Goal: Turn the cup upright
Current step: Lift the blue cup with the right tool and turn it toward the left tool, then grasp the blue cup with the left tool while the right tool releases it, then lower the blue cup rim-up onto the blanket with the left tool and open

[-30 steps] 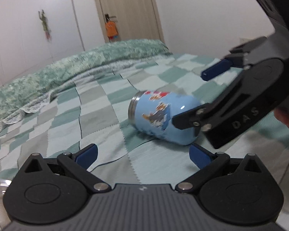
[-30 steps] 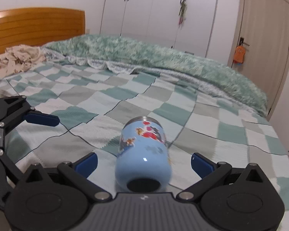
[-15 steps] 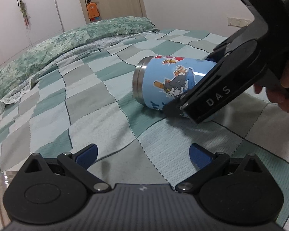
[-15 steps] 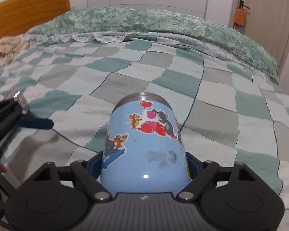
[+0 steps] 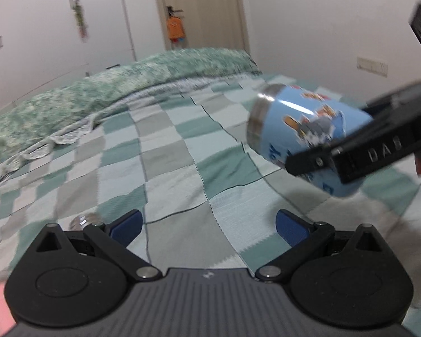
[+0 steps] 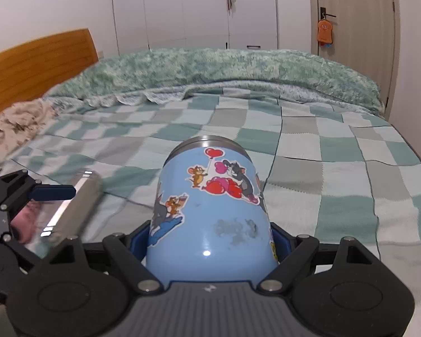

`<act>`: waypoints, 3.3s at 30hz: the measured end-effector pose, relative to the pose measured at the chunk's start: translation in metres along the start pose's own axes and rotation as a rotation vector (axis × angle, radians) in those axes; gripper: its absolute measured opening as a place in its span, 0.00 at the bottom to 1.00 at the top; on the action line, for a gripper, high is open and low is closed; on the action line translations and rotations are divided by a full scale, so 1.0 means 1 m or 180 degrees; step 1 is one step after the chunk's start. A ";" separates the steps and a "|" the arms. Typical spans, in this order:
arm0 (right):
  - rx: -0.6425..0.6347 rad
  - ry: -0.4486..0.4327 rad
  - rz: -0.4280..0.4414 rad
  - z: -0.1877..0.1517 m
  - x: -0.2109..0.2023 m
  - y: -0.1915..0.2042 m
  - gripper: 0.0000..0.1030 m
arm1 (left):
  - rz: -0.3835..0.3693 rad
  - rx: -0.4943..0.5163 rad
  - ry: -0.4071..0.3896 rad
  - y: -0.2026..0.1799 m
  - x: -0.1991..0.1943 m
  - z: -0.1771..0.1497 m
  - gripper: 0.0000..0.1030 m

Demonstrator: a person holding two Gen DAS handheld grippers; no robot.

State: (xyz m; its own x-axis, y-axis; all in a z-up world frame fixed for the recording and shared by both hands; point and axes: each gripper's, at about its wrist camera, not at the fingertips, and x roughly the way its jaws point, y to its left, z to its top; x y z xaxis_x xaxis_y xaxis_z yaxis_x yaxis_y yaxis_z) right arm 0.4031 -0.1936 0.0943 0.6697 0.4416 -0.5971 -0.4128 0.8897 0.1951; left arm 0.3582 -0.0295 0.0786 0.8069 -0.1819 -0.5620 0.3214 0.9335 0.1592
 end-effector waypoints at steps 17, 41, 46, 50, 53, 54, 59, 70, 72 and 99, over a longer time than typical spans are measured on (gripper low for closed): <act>0.0565 0.0250 0.0015 -0.136 -0.097 0.092 0.81 | 0.0521 -0.0718 0.0222 -0.018 -0.136 -0.112 1.00; 0.0439 -0.0226 0.0068 -0.137 -0.146 0.087 1.00 | 0.0689 -0.0909 0.0111 -0.030 -0.182 -0.122 1.00; 0.0214 -0.0476 -0.0027 -0.136 -0.183 0.044 1.00 | 0.0390 -0.0969 0.0138 -0.054 -0.180 -0.093 1.00; 0.0232 -0.0431 -0.0169 -0.145 -0.186 0.001 1.00 | 0.0259 -0.0896 0.0266 -0.083 -0.160 -0.072 1.00; 0.0256 -0.0407 -0.0283 -0.152 -0.183 -0.026 1.00 | 0.0137 -0.0986 0.0444 -0.097 -0.138 -0.060 1.00; 0.0265 -0.0399 -0.0291 -0.154 -0.182 -0.033 1.00 | 0.0112 -0.1043 0.0503 -0.101 -0.130 -0.056 1.00; 0.0252 -0.0346 -0.0270 -0.165 -0.170 -0.055 1.00 | 0.0184 -0.1274 0.0761 -0.108 -0.089 -0.042 1.00; 0.0241 -0.0243 -0.0098 -0.177 -0.141 -0.062 1.00 | 0.0211 -0.1813 0.1305 -0.096 -0.032 -0.048 0.85; 0.0257 -0.0251 -0.0058 -0.179 -0.141 -0.061 1.00 | 0.0231 -0.1794 0.1274 -0.098 -0.035 -0.048 0.85; 0.0267 -0.1030 -0.0039 -0.214 -0.186 0.005 1.00 | 0.0397 -0.1157 -0.0183 -0.105 -0.153 -0.047 0.83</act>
State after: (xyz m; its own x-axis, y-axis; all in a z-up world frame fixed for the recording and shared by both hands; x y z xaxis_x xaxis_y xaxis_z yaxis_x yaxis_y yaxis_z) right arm 0.1444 -0.2957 0.0397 0.8412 0.4327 -0.3242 -0.3601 0.8957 0.2609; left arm 0.1774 -0.0846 0.1096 0.8584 -0.0676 -0.5085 0.0307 0.9963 -0.0806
